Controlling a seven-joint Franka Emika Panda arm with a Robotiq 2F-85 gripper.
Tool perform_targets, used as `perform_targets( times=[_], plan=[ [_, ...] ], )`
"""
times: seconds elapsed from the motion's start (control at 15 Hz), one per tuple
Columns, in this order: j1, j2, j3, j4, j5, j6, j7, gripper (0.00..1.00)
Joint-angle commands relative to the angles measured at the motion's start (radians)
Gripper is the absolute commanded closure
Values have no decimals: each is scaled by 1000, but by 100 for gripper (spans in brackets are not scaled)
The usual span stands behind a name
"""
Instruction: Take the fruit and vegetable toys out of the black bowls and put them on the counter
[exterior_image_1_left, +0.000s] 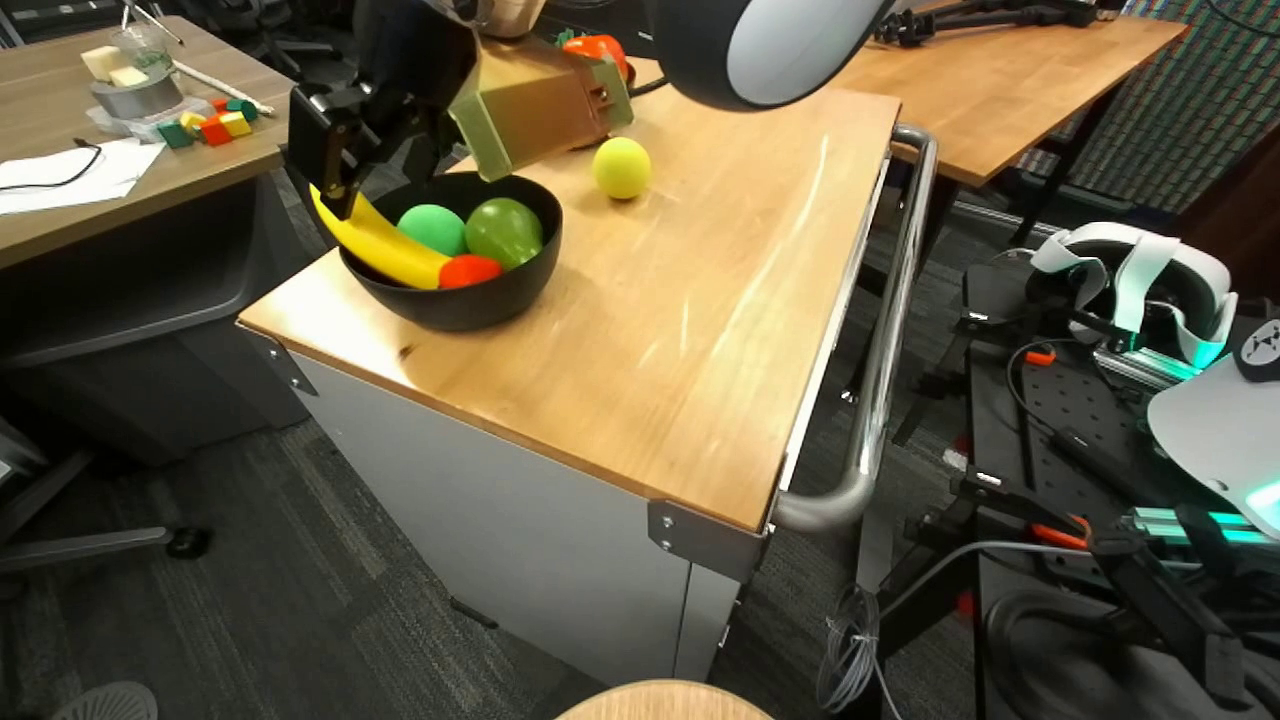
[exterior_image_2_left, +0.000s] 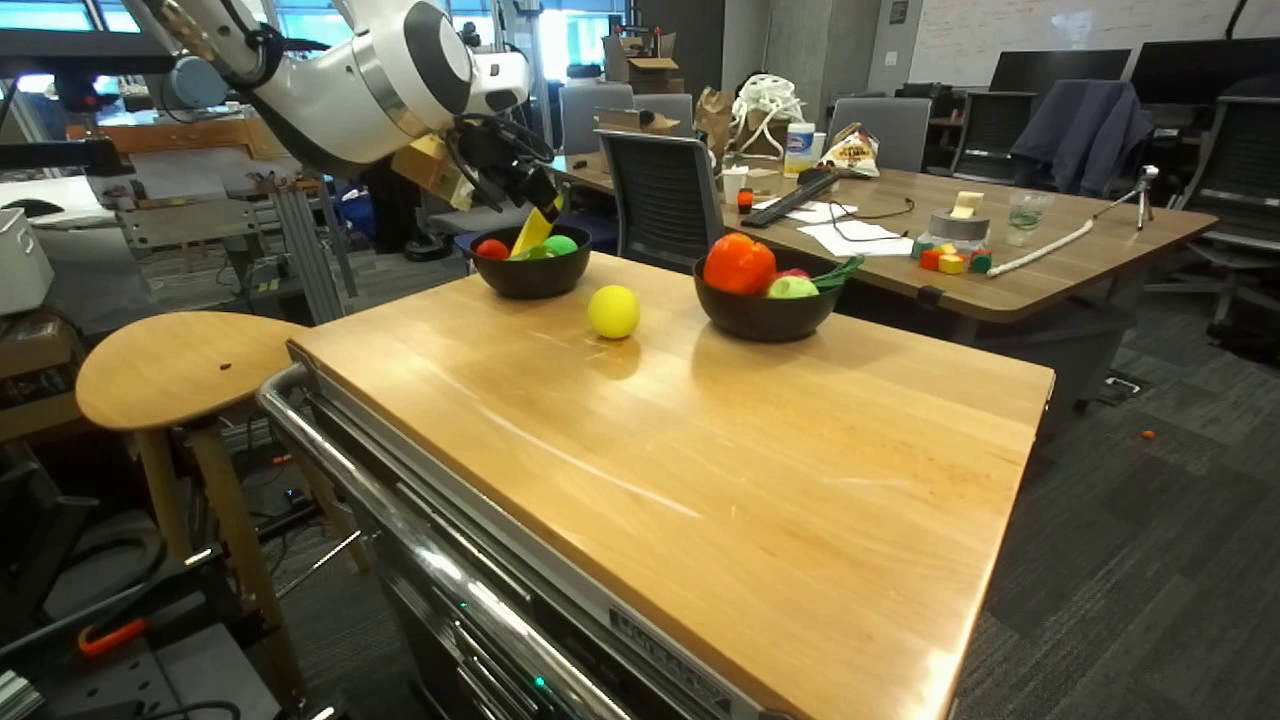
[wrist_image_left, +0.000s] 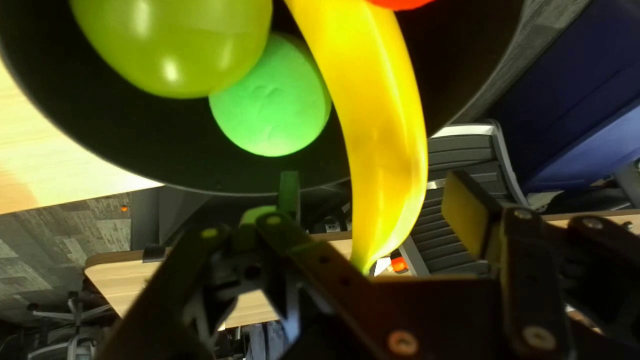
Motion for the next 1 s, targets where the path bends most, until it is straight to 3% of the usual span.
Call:
perform_targets(
  times=[0.0,0.27,0.33,0.4,0.73,0.93],
  plan=[
    [39,35,-48,61,-45,16,34,50],
    [77,77,-100,117,-65,10,63,63],
    [86,85,-111,126,-66,10,69,61],
    [91,89,-114,131,-61,8,71,49],
    [121,115,-141,150,-59,8,82,9],
    [141,133,-167,161,-64,13,89,3]
  ],
)
